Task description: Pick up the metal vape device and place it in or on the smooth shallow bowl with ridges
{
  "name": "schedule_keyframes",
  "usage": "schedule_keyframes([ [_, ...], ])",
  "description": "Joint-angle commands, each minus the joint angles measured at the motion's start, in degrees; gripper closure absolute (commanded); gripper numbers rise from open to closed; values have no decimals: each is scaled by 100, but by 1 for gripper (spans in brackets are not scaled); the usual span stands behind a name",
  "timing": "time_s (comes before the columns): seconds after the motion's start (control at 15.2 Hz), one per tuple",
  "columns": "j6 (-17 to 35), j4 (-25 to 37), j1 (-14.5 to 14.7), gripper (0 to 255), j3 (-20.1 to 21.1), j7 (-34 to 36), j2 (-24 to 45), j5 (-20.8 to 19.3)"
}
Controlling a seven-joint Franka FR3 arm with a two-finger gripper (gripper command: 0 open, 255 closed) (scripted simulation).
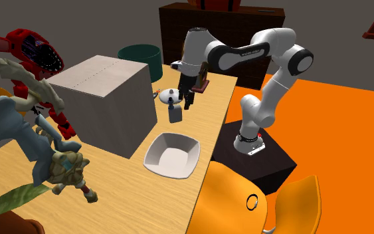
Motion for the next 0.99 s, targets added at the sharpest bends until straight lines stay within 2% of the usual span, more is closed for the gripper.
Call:
schedule_keyframes([
  [0.0, 120, 396, -34, 0, -23, -8, 449, -67],
  [0.53, 714, -51, -31, 0, -19, -15, 591, -62],
  [0.92, 714, -51, -31, 0, -19, -15, 591, -62],
])
